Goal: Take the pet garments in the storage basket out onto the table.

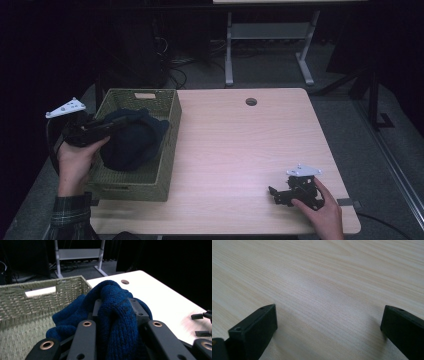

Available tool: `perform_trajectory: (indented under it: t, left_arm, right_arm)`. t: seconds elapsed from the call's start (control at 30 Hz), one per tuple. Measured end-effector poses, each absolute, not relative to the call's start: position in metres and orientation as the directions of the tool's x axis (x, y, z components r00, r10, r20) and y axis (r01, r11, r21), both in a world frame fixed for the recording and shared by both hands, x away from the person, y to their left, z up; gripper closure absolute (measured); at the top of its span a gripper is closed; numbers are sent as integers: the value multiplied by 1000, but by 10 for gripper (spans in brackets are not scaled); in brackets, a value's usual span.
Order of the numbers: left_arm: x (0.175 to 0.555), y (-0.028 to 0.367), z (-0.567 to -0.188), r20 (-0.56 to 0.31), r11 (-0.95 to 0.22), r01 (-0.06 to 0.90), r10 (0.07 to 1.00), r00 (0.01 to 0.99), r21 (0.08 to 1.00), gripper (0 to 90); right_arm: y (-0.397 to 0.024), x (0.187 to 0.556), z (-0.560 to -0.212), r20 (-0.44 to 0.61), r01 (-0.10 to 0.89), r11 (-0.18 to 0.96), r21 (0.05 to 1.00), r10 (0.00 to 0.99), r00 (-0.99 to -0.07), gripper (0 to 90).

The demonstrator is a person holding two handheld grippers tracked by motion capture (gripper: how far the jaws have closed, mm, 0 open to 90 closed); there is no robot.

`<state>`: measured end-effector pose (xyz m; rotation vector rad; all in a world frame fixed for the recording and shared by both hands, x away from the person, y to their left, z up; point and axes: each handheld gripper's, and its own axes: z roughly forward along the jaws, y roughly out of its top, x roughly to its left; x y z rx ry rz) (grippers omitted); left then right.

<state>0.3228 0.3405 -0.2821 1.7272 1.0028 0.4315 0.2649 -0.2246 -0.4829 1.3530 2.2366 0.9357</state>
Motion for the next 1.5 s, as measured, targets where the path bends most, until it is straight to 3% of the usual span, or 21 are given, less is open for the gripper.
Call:
perform_trajectory:
  t: [0.7,1.5]
  left_arm:
    - [332,317,-251,-155,-85,320,742,653,944,707]
    - [345,246,-237,-134,-114,259,624,770,959,709]
  right_arm:
    - [-225,265,-483,30,639,321,699,880,-475,4]
    - [-225,265,-483,30,639,321,699,880,-475,4]
